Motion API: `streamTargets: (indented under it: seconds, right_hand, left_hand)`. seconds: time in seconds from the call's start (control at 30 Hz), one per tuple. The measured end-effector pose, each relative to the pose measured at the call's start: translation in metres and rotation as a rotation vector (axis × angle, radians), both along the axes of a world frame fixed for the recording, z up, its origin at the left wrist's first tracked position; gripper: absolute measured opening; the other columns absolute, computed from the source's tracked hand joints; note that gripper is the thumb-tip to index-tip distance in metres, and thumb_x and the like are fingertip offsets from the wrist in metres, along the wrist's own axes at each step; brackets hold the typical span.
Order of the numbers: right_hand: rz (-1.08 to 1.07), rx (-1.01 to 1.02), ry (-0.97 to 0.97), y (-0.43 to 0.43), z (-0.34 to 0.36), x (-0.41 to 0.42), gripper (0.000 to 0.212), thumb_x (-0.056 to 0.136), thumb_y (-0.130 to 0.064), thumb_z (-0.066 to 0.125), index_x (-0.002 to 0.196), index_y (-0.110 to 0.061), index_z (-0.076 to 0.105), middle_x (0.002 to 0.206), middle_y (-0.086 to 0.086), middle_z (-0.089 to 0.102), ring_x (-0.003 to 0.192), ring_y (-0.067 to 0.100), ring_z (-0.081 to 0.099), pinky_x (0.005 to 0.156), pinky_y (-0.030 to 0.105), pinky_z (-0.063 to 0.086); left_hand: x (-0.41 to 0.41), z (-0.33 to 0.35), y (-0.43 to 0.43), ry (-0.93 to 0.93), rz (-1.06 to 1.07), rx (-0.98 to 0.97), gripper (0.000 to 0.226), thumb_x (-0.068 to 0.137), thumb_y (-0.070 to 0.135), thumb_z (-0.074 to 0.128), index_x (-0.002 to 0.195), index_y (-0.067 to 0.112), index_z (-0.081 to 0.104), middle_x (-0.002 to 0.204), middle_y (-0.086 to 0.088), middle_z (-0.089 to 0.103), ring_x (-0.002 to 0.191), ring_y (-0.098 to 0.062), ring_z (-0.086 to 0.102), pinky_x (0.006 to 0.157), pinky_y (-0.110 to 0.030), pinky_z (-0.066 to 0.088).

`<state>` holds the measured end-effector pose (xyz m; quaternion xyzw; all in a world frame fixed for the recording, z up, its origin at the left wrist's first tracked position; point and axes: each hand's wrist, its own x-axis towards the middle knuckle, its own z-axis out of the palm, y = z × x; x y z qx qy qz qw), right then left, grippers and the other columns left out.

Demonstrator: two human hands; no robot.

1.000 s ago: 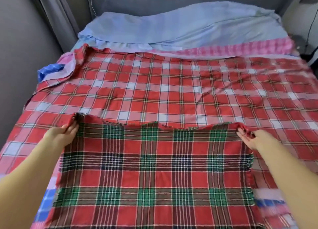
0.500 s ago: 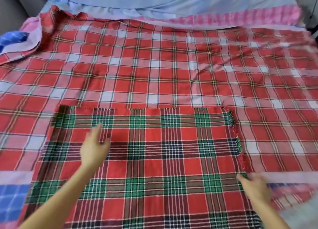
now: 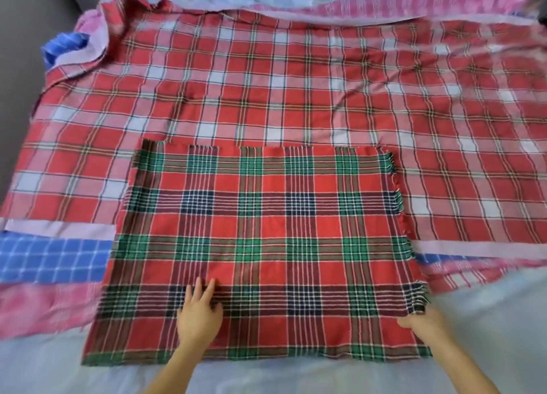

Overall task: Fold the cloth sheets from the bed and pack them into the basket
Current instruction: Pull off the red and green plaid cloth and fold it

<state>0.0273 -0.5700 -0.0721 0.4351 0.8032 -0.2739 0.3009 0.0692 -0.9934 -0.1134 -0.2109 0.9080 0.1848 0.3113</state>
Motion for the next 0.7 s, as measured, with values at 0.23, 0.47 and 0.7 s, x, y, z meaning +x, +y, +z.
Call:
streamTargets:
  seconds: [0.23,0.47,0.7]
  right_hand:
    - [0.597,0.11,0.219,-0.178,0.15,-0.05,0.028,0.08,-0.014,0.062,0.104,-0.009,0.049,0.093,0.01,0.063,0.085,0.031,0.06,0.064,0.033,0.042]
    - [0.985,-0.049,0.413,-0.395,0.182,-0.037,0.072,0.084,-0.012,0.056,0.147,-0.017,0.022,0.09,0.002,0.061,0.077,0.024,0.059,0.051,0.025,0.038]
    - [1.303,-0.156,0.007,-0.53,0.061,0.06,0.081,0.084,-0.021,0.061,0.15,-0.016,0.013,0.118,0.011,0.061,0.111,0.032,0.058,0.086,0.036,0.045]
  left_hand:
    - [0.096,0.046,-0.084,0.166,0.955,0.255,0.034,0.091,0.005,0.055,0.125,0.0,0.057,0.119,-0.019,0.062,0.102,-0.036,0.059,0.088,-0.043,0.046]
    - [0.109,0.082,-0.155,0.292,1.378,0.687,0.017,0.091,-0.001,0.051,0.104,0.002,0.061,0.071,-0.008,0.069,0.071,-0.021,0.06,0.069,-0.029,0.047]
    - [0.083,0.046,-0.217,0.123,1.262,0.737,0.025,0.098,0.019,0.043,0.096,0.003,0.062,0.086,-0.014,0.066,0.074,-0.025,0.062,0.064,-0.032,0.049]
